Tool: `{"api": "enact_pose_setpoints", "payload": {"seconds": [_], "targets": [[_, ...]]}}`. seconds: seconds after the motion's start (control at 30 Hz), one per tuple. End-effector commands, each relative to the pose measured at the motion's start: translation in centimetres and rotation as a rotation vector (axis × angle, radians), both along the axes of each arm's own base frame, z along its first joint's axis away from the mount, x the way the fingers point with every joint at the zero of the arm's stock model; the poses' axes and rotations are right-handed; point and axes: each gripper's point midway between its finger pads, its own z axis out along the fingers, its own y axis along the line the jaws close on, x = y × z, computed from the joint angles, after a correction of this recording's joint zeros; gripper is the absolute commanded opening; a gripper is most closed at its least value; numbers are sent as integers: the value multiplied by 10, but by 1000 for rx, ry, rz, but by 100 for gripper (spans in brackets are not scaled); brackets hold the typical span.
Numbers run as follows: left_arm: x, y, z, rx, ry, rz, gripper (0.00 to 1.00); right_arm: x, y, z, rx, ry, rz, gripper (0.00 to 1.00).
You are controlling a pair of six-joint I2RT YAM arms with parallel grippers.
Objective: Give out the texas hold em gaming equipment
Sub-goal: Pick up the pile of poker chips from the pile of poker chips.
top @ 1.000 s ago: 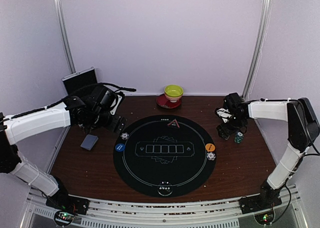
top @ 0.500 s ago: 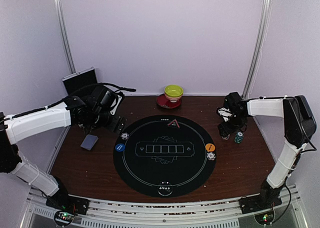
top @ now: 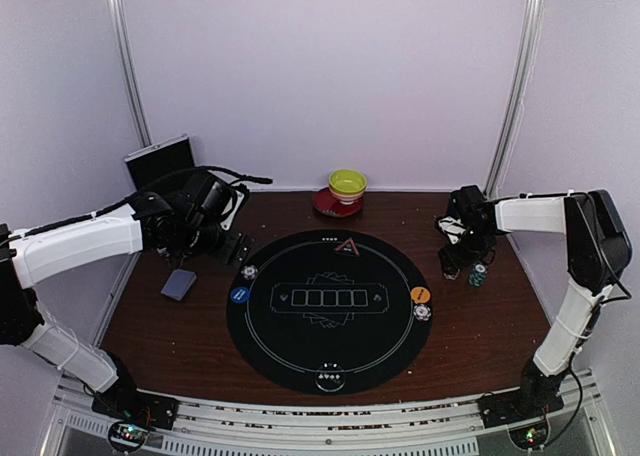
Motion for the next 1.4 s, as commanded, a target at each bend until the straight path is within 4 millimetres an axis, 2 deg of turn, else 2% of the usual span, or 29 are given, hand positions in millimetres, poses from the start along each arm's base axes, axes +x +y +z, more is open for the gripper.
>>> {"api": "enact_pose_setpoints", "payload": {"seconds": [0.0,0.7,0.9,1.37], "targets": [[7,-2,4,-16,-25,1,98,2,-3,-5,9,12,-16,68],[7,-3,5,-18,-26,0,98,4,-6,-11,32,17,-39,58],[7,-3,4,-17,-25,-1,98,2,-4,-14,39,27,-34,52],[7,-2,5,-15,-26,1,98,4,-5,-5,37,1,-36,42]]}}
